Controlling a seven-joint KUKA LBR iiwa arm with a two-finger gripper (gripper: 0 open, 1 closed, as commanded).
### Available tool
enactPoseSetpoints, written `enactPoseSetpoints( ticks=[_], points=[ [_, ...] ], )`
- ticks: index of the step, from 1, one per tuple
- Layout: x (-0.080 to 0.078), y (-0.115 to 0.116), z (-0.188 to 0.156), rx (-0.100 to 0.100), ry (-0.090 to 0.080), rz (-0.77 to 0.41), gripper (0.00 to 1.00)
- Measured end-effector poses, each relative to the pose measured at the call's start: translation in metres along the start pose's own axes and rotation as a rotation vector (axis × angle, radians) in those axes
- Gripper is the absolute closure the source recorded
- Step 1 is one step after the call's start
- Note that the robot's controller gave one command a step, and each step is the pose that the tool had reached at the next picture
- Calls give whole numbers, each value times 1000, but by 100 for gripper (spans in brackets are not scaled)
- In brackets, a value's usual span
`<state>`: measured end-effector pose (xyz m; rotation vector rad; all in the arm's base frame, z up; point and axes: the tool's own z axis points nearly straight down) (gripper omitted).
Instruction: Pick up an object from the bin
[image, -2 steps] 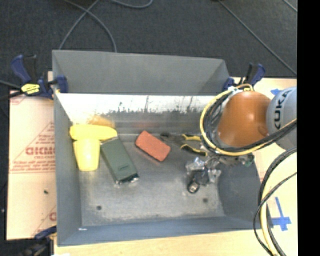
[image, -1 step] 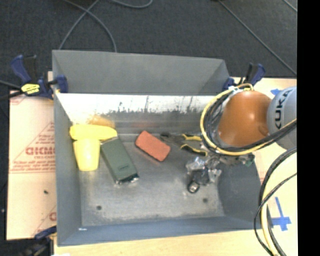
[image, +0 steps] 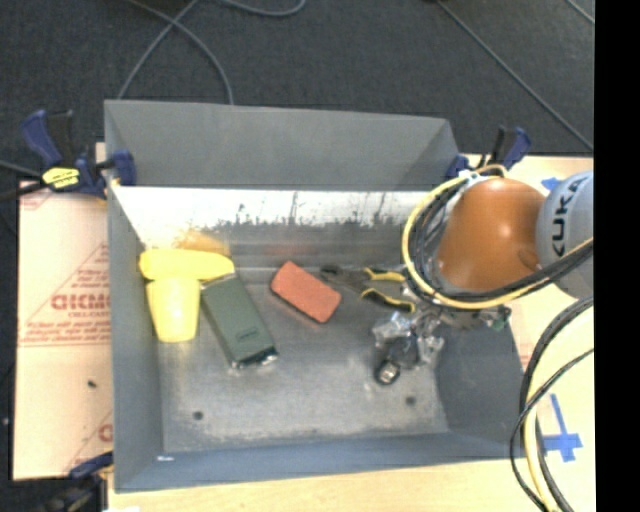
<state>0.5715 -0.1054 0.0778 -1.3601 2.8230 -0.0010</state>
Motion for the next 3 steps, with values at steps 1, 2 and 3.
enactPoseSetpoints(
  ticks=[1,2,3],
  points=[
    [0,0,-17,0,-1,1,100],
    [0,2,-50,-8,3,2,100],
    [0,0,-83,-2,-1,5,100]
  ],
)
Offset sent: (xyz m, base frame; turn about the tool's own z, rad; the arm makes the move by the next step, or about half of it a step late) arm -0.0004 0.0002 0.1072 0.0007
